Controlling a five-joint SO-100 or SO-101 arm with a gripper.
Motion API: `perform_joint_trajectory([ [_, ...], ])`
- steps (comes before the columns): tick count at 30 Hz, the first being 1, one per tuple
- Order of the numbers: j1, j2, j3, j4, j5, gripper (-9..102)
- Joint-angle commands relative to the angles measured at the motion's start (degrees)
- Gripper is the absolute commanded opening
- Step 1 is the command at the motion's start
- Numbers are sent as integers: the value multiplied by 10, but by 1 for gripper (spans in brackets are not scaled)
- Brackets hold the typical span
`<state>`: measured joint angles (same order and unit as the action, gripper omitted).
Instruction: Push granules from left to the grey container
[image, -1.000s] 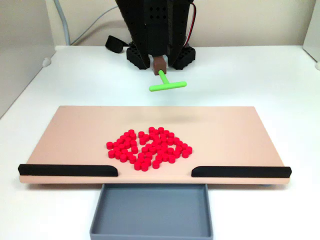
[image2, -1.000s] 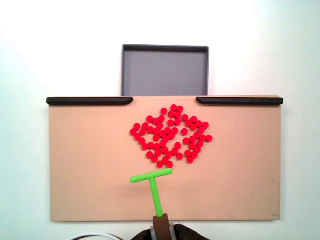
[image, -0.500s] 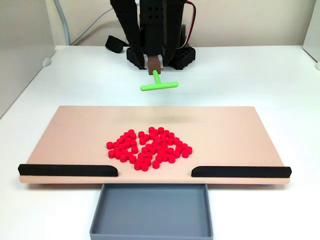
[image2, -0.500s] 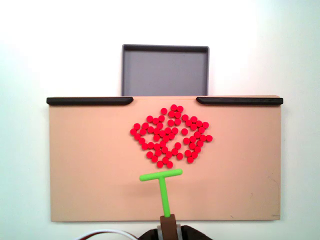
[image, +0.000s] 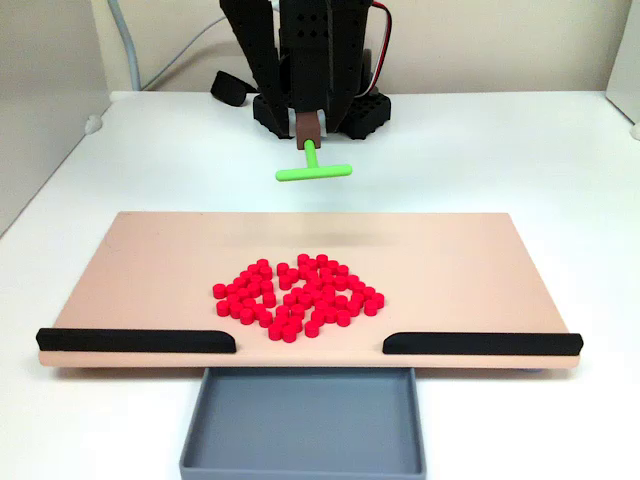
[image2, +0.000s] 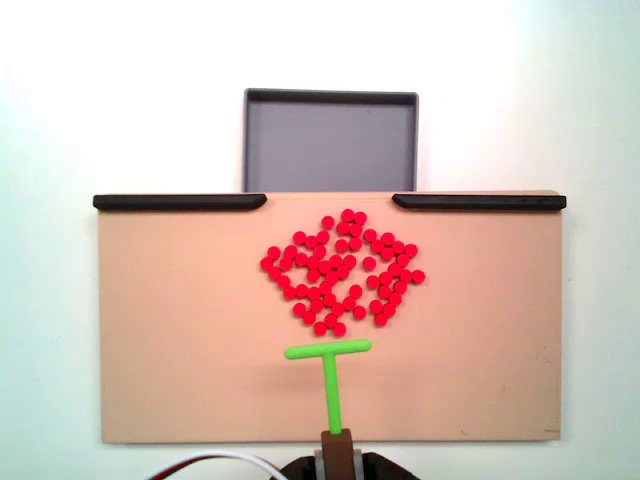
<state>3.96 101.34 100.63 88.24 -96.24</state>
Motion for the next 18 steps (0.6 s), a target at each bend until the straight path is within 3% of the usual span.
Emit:
perform_joint_trajectory([
  [1,-5,20,-4,1,10,0],
  [9,-37,43,-14,-6,102,0],
  [18,-61,43,-14,-5,298,0],
])
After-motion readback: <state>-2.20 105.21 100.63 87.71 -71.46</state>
